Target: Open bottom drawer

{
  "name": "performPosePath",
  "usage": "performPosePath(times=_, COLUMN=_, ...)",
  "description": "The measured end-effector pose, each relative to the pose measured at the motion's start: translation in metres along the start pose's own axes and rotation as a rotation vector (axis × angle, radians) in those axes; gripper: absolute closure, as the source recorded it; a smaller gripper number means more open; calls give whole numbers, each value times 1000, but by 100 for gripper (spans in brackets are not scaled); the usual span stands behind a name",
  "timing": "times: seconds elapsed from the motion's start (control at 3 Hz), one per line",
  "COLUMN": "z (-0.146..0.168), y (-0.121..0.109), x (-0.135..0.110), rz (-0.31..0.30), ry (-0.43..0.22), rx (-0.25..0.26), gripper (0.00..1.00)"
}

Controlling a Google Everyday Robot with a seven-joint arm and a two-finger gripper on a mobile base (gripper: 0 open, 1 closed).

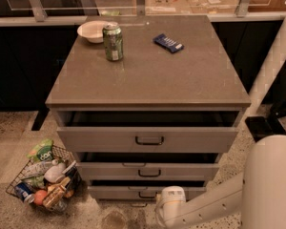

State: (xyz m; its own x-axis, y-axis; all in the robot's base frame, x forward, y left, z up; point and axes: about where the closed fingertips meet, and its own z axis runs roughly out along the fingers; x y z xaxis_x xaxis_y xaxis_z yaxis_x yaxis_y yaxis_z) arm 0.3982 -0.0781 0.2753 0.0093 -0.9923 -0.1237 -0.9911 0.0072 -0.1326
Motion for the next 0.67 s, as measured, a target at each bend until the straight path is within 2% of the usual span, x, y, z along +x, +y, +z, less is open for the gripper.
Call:
performPosePath(times=0.33, z=21, y=-6, x=-15, rz=-34, ry=-36, rx=12, gripper=0)
performPosePath(times=0.67, z=40, y=-16, x=-32, rz=-98, ry=-74, rx=39, gripper=0)
